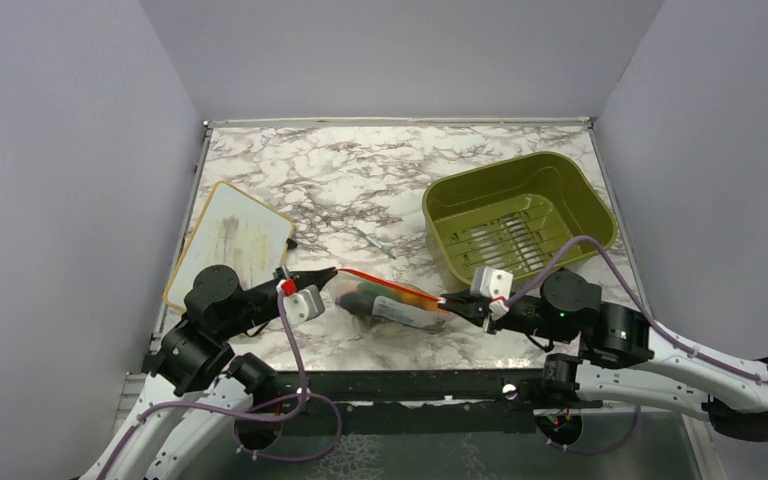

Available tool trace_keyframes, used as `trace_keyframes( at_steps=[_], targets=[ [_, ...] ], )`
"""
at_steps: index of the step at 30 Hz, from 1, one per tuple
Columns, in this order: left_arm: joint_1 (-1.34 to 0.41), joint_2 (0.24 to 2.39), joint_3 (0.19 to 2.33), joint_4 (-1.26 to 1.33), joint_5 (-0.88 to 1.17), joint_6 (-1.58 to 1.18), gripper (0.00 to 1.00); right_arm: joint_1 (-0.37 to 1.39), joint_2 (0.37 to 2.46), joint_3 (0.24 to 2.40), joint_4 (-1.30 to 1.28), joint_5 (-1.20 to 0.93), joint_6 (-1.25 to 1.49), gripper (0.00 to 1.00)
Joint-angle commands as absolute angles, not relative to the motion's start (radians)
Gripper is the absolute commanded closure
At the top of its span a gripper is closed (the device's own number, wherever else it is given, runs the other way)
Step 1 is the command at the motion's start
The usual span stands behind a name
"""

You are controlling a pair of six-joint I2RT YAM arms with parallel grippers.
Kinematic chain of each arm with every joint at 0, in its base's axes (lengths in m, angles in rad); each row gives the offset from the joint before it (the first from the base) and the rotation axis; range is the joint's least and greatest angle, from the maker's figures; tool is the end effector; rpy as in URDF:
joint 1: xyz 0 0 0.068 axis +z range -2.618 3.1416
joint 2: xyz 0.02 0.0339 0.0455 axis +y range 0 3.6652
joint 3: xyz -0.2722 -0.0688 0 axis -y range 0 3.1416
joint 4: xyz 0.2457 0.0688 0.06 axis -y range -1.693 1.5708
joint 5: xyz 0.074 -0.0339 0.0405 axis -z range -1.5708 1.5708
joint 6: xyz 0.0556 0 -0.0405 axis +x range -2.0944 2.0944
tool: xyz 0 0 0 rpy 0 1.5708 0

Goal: Place the food in the zip-top bag and seal the zipper
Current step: Zip the zipper food storage bag at the center of the board.

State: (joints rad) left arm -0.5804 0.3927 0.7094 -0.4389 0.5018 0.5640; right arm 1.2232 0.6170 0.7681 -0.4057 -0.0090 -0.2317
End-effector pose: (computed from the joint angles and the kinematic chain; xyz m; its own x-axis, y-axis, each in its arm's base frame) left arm 0.0733 -0.0800 0.3362 0.3843 0.3085 -0.8702 0.7982 0.3626 0.4810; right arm 0.0531 0.1480 0.3347 0.1331 -0.3068 -0.9424 -0.9376 0.2692 -0.2200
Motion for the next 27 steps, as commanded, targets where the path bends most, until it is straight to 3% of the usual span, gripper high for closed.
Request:
trace_keyframes(
  at_steps=[1,22,27],
  targets=[
    [-0.574,0.351,0.734,-0.367,0.255,0.575,1.0,1.225,0.551,0.822,-0.479,0.027,-0.209,0.99],
    [-0.575,0.277,0.756,-0.364,-0.009,0.525,1.0,1.226,0.554,0.895,-0.535,0.062,-0.138,0.99],
    [-0.575,0.253,0.773,-0.393,0.114,0.532,1.0,1.225,0.538,0.917,-0.538,0.02,-0.124,0.99]
  ],
)
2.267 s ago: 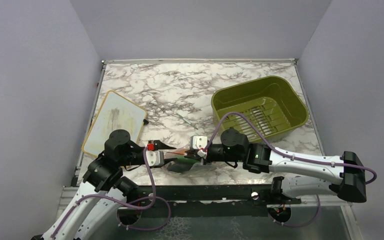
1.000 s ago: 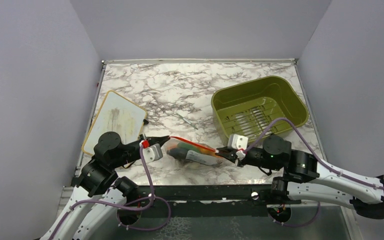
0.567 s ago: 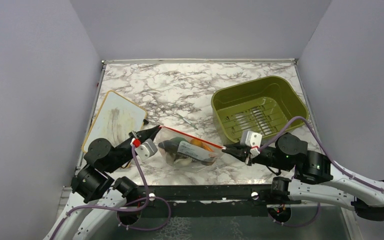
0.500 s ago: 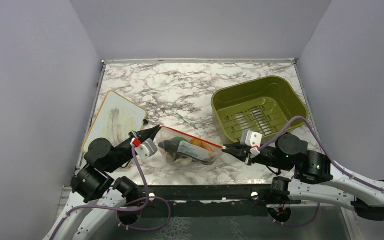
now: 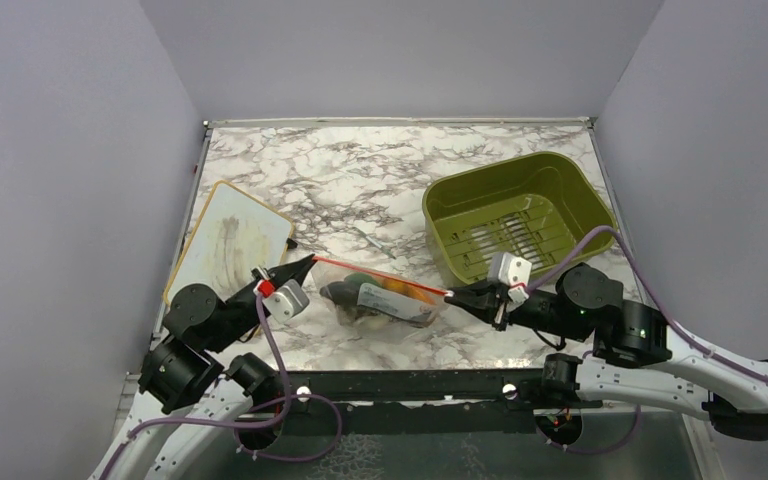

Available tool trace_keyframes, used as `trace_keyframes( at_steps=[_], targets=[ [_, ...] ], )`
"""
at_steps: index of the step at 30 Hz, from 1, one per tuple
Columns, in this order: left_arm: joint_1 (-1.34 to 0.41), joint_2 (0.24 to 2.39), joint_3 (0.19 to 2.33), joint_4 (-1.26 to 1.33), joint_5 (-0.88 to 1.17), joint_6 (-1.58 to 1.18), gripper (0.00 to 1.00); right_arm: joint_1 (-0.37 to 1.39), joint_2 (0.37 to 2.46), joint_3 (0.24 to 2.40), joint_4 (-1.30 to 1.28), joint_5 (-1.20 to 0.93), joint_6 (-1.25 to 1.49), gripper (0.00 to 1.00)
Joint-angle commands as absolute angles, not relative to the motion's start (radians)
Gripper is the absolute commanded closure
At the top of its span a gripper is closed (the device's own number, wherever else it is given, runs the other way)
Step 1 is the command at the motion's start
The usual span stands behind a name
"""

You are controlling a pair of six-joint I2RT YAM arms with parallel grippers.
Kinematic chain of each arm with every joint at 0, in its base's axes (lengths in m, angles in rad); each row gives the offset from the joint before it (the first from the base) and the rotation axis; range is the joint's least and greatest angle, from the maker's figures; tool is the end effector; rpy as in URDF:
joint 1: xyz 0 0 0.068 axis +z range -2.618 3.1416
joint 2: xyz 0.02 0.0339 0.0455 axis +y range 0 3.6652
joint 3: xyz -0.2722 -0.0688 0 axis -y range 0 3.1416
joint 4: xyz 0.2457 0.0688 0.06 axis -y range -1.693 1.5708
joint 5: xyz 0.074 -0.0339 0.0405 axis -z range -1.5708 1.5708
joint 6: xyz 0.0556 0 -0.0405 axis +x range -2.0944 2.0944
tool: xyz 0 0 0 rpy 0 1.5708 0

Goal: Place the food in the zip-top bag and seal the zipper
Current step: Zip the zipper food storage bag at the center of the board, then place the zipper food storage bag at the center of the board.

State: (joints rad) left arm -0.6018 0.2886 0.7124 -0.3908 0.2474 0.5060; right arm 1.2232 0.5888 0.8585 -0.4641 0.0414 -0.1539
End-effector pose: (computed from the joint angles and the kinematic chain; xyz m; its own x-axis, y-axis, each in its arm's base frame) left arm 0.0633 -0.0600 0.3509 0.3876 0.3039 -0.8703 0.6434 0.5869 0.4915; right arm 0.0504 0.1323 0.3629 0.0769 -0.2375 -0.9683 -0.9247 0.3462 -0.1583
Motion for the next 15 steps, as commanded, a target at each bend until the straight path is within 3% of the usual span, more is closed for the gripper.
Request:
trace_keyframes(
  at_steps=[1,4,8,10,15],
  targets=[
    [-0.575,0.247,0.779,-0.395,0.17,0.532,1.0,1.226,0.545,0.914,-0.532,-0.04,-0.111,0.99],
    [-0.577,0.239,0.791,-0.442,0.356,0.533,1.0,1.226,0.574,0.882,-0.483,-0.251,-0.082,0.99],
    [-0.576,0.244,0.759,-0.528,0.395,0.528,1.0,1.226,0.638,0.789,-0.302,-0.397,0.063,0.99],
    [-0.576,0.249,0.731,-0.539,0.355,0.511,1.0,1.226,0.691,0.767,-0.248,-0.383,0.115,0.99],
    [-0.576,0.288,0.69,-0.551,0.205,0.482,1.0,1.224,0.84,0.822,-0.327,-0.114,0.158,0.99]
  ],
)
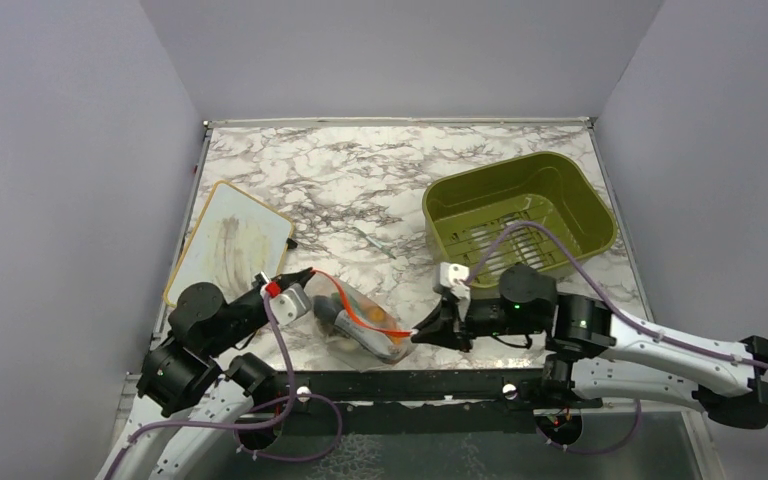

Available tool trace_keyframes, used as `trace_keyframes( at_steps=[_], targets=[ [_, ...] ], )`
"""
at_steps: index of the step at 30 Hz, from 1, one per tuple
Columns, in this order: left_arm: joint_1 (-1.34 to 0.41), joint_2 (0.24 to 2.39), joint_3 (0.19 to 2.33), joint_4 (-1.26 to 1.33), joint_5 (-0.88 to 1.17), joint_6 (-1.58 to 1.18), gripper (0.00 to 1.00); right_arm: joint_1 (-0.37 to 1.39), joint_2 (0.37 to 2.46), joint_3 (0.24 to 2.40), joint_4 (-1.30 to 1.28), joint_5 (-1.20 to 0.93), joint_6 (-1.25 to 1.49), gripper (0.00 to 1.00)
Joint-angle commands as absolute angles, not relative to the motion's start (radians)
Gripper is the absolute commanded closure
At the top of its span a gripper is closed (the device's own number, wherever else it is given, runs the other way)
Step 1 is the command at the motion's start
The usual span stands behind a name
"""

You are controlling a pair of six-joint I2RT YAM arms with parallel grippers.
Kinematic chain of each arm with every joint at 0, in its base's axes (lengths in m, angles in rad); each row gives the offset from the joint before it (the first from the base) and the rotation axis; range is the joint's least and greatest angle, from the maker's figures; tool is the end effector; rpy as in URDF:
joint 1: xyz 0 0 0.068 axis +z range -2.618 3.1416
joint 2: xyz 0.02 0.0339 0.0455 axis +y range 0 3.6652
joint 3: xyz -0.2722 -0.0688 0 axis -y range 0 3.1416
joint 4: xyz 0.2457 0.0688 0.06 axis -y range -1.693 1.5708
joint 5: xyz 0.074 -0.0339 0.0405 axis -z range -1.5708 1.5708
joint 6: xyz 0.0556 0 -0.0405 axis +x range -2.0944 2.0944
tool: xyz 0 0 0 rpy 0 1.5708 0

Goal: Place the food in the zip-top bag and seal the zipper
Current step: Place the zipper food storage bag at the center of the board.

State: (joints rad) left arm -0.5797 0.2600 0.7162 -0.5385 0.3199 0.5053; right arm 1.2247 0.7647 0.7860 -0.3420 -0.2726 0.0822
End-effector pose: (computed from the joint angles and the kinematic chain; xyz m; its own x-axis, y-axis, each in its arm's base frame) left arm 0.0552 -0.0570 0.3352 0.3184 0.3407 -0.8846 0.7177 0.5229 0.4598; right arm 0.0500 0.1829 0.3270 -0.1881 -0.2885 -0.9388 -0.9805 0.1104 0.1625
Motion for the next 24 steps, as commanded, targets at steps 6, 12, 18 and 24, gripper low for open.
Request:
trace_keyframes(
  at_steps=[6,12,18,24],
  targets=[
    [-0.576,0.396,0.658,-0.5,0.07,0.48,1.0,1.218,0.973,0.842,-0.337,0.166,0.129,0.99],
    [-0.575,0.519,0.597,-0.285,-0.042,0.374,0.99,1.128,1.064,0.818,-0.231,0.207,0.115,0.99],
    [-0.575,0.651,0.568,-0.069,-0.147,0.272,0.97,1.02,1.1,0.808,-0.127,0.199,0.128,0.99],
    [-0.573,0.784,0.607,0.049,-0.178,0.196,0.83,1.015,1.147,0.81,-0.06,0.216,0.114,0.89]
  ],
)
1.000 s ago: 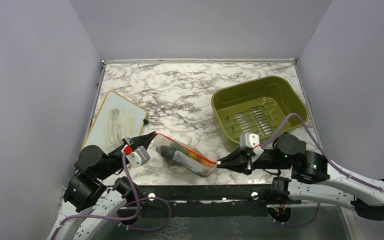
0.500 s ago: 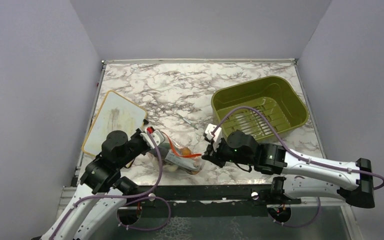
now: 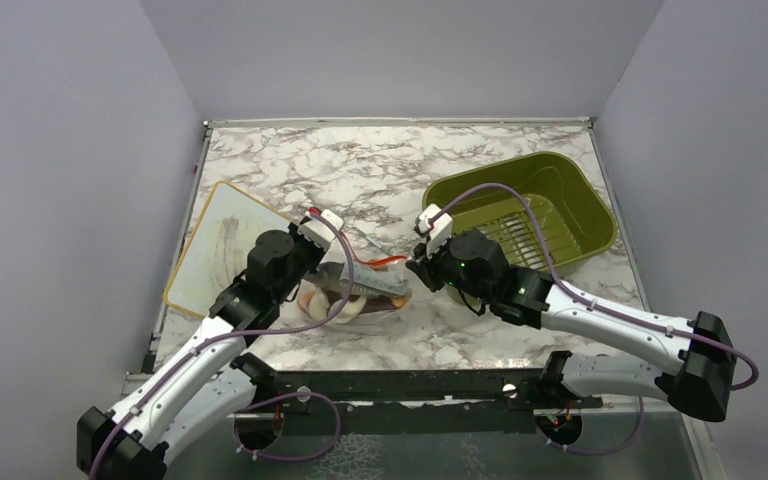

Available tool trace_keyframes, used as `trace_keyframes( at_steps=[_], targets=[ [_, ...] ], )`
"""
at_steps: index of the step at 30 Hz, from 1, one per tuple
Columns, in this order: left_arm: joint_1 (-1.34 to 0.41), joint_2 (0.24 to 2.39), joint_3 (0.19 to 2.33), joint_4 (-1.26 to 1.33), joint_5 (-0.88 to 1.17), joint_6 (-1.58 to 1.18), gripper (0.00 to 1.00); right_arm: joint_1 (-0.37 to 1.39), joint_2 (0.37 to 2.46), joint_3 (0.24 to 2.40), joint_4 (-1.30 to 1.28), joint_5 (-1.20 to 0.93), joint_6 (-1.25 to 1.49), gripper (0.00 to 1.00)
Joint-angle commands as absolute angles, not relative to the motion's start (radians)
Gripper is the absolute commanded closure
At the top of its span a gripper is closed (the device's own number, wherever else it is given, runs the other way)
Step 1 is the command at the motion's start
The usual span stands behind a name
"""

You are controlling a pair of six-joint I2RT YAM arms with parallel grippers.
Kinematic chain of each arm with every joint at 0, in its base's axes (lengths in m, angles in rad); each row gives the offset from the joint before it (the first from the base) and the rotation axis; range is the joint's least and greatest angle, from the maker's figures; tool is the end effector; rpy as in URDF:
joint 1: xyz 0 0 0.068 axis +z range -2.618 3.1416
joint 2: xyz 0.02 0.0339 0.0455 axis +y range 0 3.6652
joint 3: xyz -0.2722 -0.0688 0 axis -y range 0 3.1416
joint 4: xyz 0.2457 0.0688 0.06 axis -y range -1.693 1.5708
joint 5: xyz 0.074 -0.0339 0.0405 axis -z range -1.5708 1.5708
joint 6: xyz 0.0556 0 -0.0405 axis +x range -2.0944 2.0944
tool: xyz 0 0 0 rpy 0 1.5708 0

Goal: Place the food in the zip-top bag and seal the zipper
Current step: Place the zipper food storage bag at the center of the board.

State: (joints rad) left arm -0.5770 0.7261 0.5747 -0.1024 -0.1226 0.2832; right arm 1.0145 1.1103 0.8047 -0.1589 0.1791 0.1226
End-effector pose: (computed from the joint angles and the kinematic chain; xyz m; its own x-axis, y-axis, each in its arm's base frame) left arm 0.1658 -0.0998 0.2841 -0.0785 0.3820 -0.9208 0.4834 0.8224 0.3000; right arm 0.1491 0.2211 0.2830 -0.3267 -0.2975 -0.8971 -0.7170 0.6965 0.0301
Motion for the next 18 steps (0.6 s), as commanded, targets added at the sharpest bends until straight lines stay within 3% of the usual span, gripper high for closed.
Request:
trace_keyframes(
  at_steps=[1,6,12,18],
  targets=[
    [-0.572,0.806,0.622,0.052,-0.181,0.187,0.79,1.015,1.159,0.813,-0.057,0.221,0.117,0.85],
    [-0.571,0.901,0.73,-0.029,-0.214,0.128,0.56,1.015,1.192,0.843,-0.059,0.231,0.134,0.64],
    [-0.571,0.947,0.848,-0.202,-0.191,0.045,0.42,1.014,1.17,0.888,-0.125,0.249,0.177,0.4],
    [-0.571,0.872,0.876,-0.248,-0.135,-0.038,0.24,1.014,1.115,0.912,-0.159,0.244,0.203,0.25]
  ],
)
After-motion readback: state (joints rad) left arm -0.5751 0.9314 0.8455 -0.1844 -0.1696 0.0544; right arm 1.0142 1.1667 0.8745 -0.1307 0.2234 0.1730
